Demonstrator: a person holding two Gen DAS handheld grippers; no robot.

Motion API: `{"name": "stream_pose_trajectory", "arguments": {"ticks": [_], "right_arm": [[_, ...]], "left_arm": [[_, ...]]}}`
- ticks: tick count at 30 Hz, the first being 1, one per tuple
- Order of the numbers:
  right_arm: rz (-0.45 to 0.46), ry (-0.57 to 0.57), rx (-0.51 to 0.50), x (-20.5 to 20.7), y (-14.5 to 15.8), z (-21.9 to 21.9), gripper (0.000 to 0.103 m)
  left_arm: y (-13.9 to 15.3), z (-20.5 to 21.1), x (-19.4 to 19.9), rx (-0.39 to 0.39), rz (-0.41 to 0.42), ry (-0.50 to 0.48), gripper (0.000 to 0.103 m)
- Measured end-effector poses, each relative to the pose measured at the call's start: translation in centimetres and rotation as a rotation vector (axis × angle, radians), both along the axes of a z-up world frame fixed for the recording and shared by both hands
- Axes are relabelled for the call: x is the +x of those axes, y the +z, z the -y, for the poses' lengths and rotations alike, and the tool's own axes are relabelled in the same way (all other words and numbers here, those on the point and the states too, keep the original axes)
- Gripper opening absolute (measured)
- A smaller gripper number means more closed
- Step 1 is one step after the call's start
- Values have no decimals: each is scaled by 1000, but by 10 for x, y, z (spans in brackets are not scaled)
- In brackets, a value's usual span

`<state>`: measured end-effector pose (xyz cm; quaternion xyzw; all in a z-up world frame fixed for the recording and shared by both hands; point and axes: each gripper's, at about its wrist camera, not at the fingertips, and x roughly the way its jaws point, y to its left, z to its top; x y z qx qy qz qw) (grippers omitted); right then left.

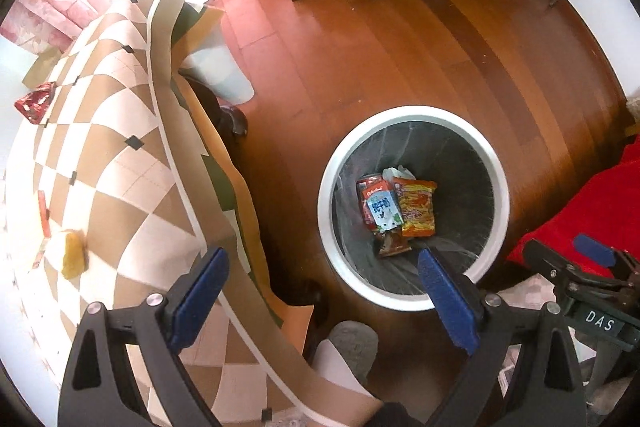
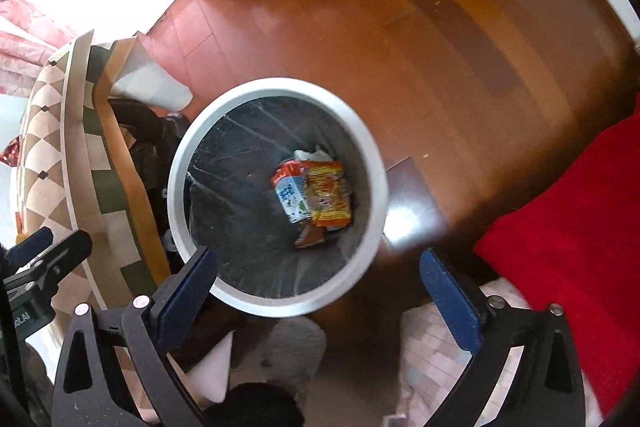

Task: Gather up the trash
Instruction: 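Carry the chip bag and milk carton over the bin and release both, then move both tools back toward the table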

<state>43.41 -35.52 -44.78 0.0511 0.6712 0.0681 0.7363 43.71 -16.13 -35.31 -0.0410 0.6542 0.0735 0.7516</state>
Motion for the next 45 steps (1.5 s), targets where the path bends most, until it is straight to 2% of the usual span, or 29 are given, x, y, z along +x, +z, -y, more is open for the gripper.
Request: {"name": "stream_pose_trajectory", "arguments": {"ticks": [9,16,19,26,29,31,33,35,39,41,43,45], "right_arm": [[82,17,-97,-24,53,-1,102],[137,-7,-83,-47,103,3,102],[185,-15,-64,-58,137,1,102],[317,-5,13,-82,225,-27,102],[350,47,69,-91,254,-64,102],[346,101,96,-93,261,-95,102],[333,158,115,-97,259,-128,102],[303,218,129,-98,246,-171,102],[210,274,167,-94,198,-248,102],[158,281,164,-89,168,-280,96],[105,270,167,-81,136,-303,82],[53,247,181,-73,109,-323,77]], "left_arm": [[45,8,-21,-13,64,-8,97],[97,2,-45,-49,156,6,97],[130,-8,-57,-64,217,24,97],[199,-68,-97,-59,376,109,97],[206,-115,-122,9,407,174,97],[198,-149,-140,60,398,227,97],[183,-179,-157,94,370,284,97],[156,-222,-177,107,314,367,97],[105,-282,-208,108,217,489,97],[82,-308,-221,108,182,536,97],[63,-326,-229,105,154,569,97],[53,-338,-237,96,141,588,97]]}}
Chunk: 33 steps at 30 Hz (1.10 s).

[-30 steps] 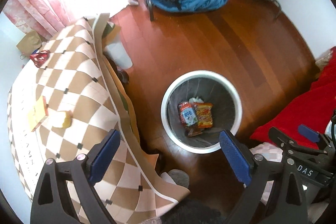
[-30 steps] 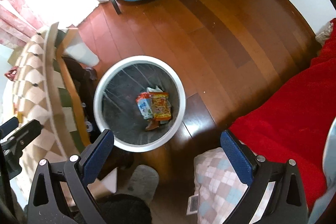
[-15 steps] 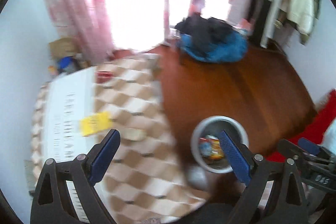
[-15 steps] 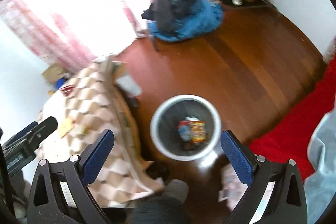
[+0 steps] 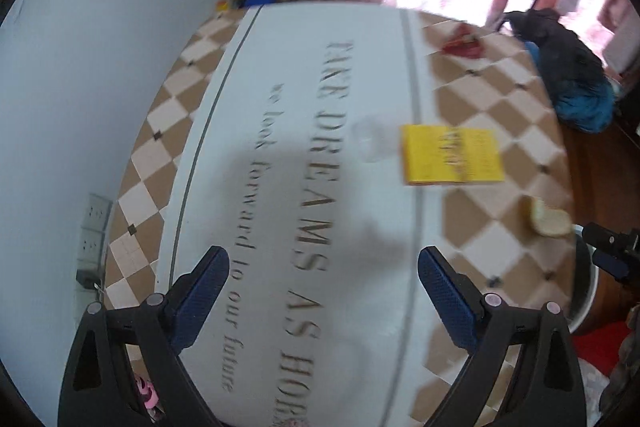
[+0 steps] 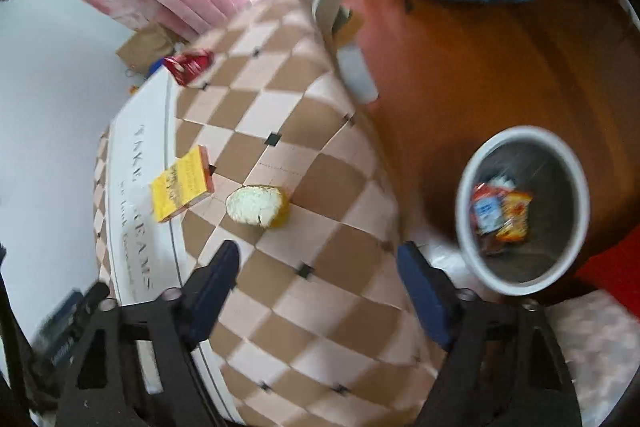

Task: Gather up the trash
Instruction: 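Move both tools back toward the table, then grasp the round bread bun with the right tool while the left tool grasps the clear plastic cup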

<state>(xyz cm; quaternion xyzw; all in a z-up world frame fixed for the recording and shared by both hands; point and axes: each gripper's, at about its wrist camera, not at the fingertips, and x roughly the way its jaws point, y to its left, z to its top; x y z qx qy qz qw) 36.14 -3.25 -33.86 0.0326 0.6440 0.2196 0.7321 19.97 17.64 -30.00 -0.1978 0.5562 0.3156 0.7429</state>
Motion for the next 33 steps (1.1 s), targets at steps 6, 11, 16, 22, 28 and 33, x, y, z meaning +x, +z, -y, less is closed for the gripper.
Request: {"name": "stream_pose_trajectory", "arguments": {"ticks": [6,11,16,22,28,33], "right_arm": [[-39,-10,10,11,-43,-44,36],[36,30,-6,15,-40,-71,11],[103,42,-34,28,-30,-92,11],[101,59,-52,37,-34,-103,11],[101,78,-54,34,-36,-103,10],[114,87,-57,25,-31,-98,10]], "left_arm": [[-23,-28,6,-63,17,36,97],[-31,-45,29,-136,98,8,95],[-41,-53,59,-234,168,-29,79],[-55,-57,80,-288,174,-42,38],[-45,-55,72,-218,174,-59,37],[-28,-45,57,-99,152,-56,37]]}}
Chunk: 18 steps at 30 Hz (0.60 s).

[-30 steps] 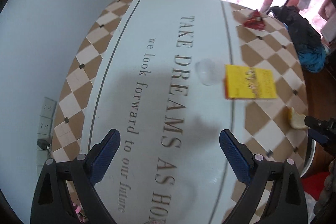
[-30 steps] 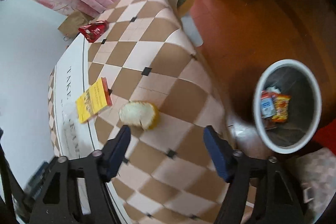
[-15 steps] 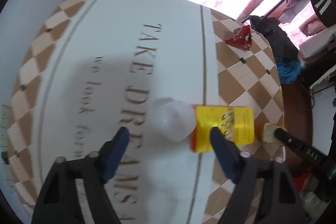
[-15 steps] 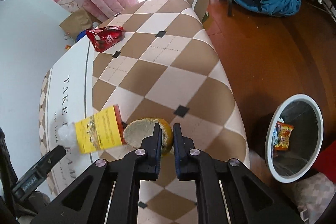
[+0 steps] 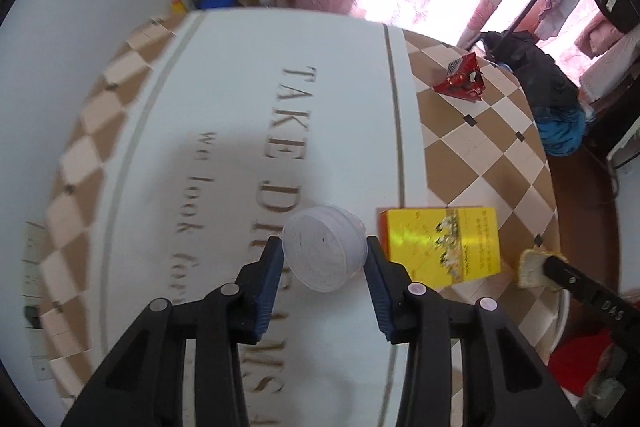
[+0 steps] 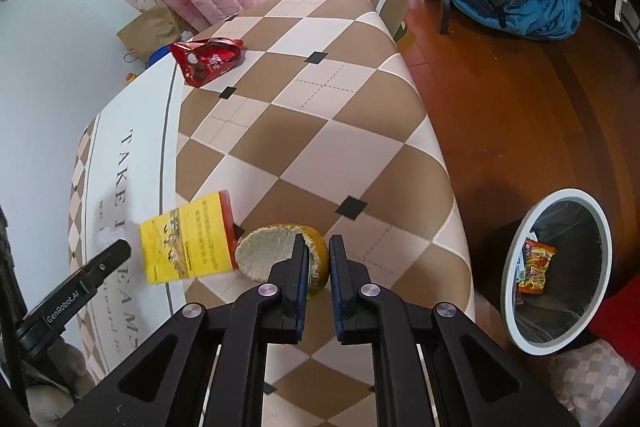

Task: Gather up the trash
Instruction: 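Grasp the round bread bun with the right tool while the left tool grasps the clear plastic cup, then carry the bun and plastic cup over the bin and release both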

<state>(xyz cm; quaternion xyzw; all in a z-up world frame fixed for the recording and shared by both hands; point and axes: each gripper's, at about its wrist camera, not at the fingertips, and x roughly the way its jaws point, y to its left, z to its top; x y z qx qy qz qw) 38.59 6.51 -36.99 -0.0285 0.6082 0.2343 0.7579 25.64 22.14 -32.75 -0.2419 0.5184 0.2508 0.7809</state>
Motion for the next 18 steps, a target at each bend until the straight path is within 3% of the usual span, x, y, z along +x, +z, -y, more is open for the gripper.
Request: {"name": "stream_pose_trajectory", "arguments": {"ticks": [9,18], "right_arm": [[78,52,5,-38,36,19,10],[183,106,53,-83,102,53,10]], "left_arm": [[54,40,-43,164,31,0,37],[121,88,-74,221,106,2,37]]}}
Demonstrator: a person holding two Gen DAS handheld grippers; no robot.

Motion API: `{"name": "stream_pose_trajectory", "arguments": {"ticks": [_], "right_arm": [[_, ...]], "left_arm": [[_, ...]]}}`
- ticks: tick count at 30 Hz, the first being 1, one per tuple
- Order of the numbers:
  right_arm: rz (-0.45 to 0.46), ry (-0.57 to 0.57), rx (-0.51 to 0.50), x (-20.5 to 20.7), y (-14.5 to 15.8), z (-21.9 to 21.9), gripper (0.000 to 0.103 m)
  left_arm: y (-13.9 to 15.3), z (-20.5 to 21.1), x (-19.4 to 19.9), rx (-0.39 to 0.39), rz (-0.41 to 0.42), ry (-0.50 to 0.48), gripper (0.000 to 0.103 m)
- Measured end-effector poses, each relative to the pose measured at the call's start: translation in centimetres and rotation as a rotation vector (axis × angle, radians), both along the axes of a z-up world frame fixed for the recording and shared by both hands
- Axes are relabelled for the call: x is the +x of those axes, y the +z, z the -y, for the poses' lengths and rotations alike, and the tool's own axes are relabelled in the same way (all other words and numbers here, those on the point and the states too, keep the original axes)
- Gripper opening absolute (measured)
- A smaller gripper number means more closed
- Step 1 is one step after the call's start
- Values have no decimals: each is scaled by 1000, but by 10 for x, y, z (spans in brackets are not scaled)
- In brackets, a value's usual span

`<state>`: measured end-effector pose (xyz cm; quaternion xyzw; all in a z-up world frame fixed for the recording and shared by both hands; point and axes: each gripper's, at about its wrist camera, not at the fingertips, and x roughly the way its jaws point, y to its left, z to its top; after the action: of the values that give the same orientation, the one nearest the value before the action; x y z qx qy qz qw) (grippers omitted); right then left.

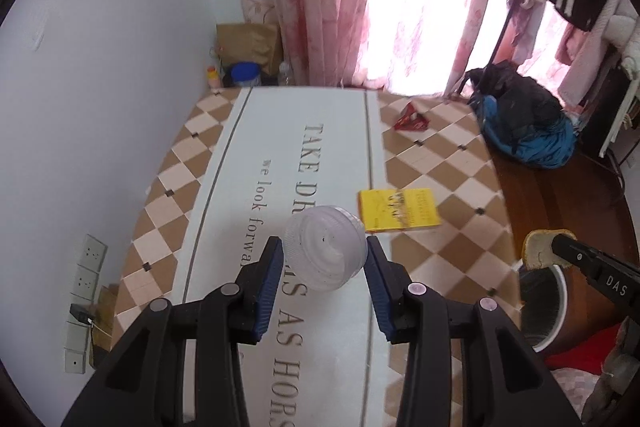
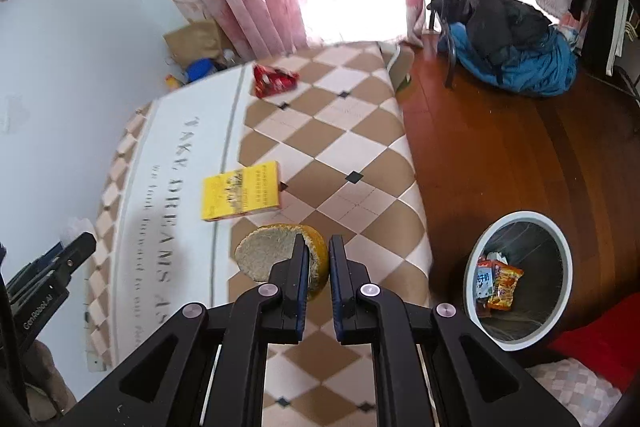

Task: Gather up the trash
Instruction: 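Carry the bun and plastic cup over the bin and release both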

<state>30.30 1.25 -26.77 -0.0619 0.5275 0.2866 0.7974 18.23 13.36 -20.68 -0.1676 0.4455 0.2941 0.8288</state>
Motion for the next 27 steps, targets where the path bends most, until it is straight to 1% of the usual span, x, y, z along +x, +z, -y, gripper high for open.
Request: {"name": "stream_pose_trajectory", "arguments": {"ticks": [5,9,13,16,18,21,23,24,25,27], "right_arm": [[58,-15,42,-11,44,42,10],[81,-55,84,-10,71,84,10],[113,-105,119,-5,97,138,10],[133,-148,122,2,109,178,10],[137,-186,120,11,111,207,10],[130,-254,106,26,103,255,10],[109,-300,87,38,90,286,10],[90,-321,77,45,80,301,10],[76,-338,64,50,70,314,10],[39,-367,43,61,48,334,10]], "left_arm": [[35,38,3,21,50,-48,37],[61,79,21,30,95,-120,37],[80,127,51,9,140,-209,37],[85,170,81,-26,157,-293,37],[81,191,98,-49,155,-334,37],[68,226,130,-99,138,-402,37],[47,249,157,-154,106,-445,37],[40,256,164,-175,95,-458,37],[23,265,179,-216,68,-478,37],[2,281,197,-251,21,-503,37]]}}
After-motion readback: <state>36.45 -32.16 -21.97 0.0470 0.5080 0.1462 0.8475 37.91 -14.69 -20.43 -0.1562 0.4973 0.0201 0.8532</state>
